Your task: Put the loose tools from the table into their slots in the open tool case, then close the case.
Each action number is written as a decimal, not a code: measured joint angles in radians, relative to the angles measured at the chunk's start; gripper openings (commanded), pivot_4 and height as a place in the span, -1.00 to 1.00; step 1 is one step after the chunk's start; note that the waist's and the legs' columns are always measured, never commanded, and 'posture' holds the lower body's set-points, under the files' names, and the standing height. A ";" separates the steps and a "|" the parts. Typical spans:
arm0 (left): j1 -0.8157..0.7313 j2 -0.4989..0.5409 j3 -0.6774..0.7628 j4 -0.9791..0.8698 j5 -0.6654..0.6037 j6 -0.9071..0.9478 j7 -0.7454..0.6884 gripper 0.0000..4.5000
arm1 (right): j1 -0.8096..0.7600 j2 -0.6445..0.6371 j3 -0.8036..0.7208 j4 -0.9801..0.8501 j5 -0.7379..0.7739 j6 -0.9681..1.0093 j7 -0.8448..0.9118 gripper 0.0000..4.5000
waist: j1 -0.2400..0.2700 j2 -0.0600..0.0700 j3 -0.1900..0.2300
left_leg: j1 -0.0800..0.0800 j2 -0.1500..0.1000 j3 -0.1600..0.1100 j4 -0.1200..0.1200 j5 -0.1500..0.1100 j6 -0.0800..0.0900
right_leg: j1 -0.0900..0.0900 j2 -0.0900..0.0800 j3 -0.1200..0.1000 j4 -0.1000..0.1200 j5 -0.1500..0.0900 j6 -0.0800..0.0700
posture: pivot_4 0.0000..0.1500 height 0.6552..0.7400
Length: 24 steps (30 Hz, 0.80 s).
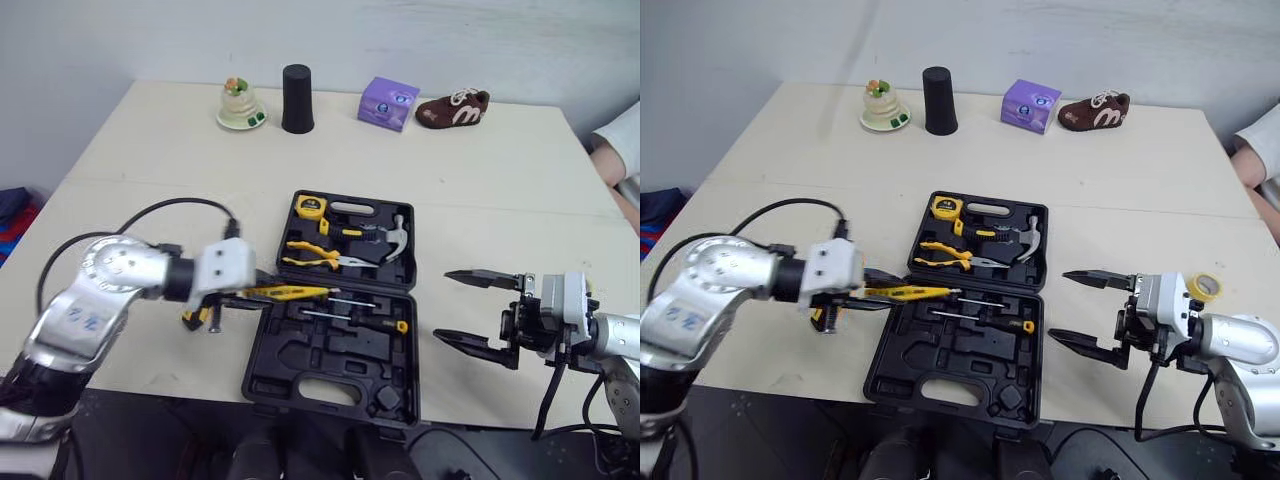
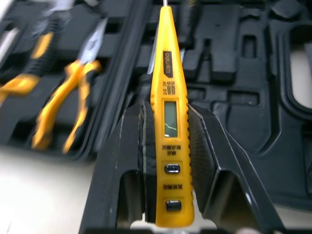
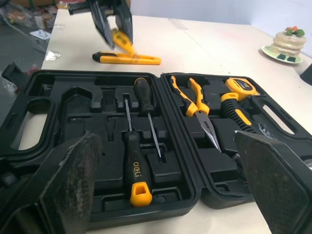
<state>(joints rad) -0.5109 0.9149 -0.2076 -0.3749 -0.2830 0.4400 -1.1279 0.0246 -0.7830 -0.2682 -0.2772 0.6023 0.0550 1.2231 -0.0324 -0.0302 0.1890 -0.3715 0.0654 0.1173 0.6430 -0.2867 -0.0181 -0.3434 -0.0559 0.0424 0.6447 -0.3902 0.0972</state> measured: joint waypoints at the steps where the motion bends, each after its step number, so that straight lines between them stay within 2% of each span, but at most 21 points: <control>1: -0.020 -0.001 -0.041 -0.005 0.018 0.018 -0.013 -0.76 | 0.000 0.000 0.002 0.000 -0.002 0.002 0.001 1.00 | -0.001 0.000 0.000 | 0.000 0.001 0.001 0.001 -0.001 0.000 | 0.000 0.001 0.001 0.000 0.000 0.000 | 1.00 1.00; 4: -0.072 -0.010 -0.140 -0.004 0.058 0.088 -0.045 -0.76 | -0.002 0.000 0.006 0.002 -0.010 0.005 0.003 1.00 | 0.002 0.000 0.000 | -0.001 0.002 0.001 0.004 -0.001 -0.001 | 0.000 0.010 0.004 0.000 0.000 0.000 | 1.00 1.00; 10: -0.213 -0.077 -0.284 0.005 0.176 0.213 -0.046 -0.76 | -0.011 0.013 0.031 0.004 -0.033 -0.011 -0.001 1.00 | 0.005 0.000 0.000 | -0.001 0.003 0.001 0.005 -0.002 0.000 | 0.000 0.011 0.008 0.000 0.001 0.002 | 1.00 1.00; 24: -0.228 -0.102 -0.352 0.004 0.236 0.313 -0.064 -0.76 | -0.001 0.042 0.063 0.002 -0.053 -0.024 -0.035 1.00 | 0.004 0.000 0.000 | 0.001 0.005 0.003 0.007 -0.002 -0.001 | 0.000 0.011 0.011 0.002 0.001 0.002 | 1.00 1.00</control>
<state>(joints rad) -0.7393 0.8133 -0.5592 -0.3705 -0.0474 0.7534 -1.1921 0.0240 -0.7412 -0.2056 -0.2748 0.5497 0.0313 1.1879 -0.0280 -0.0299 0.1894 -0.3710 0.0705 0.1201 0.6498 -0.2885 -0.0193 -0.3434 -0.0453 0.0532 0.6464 -0.3891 0.0992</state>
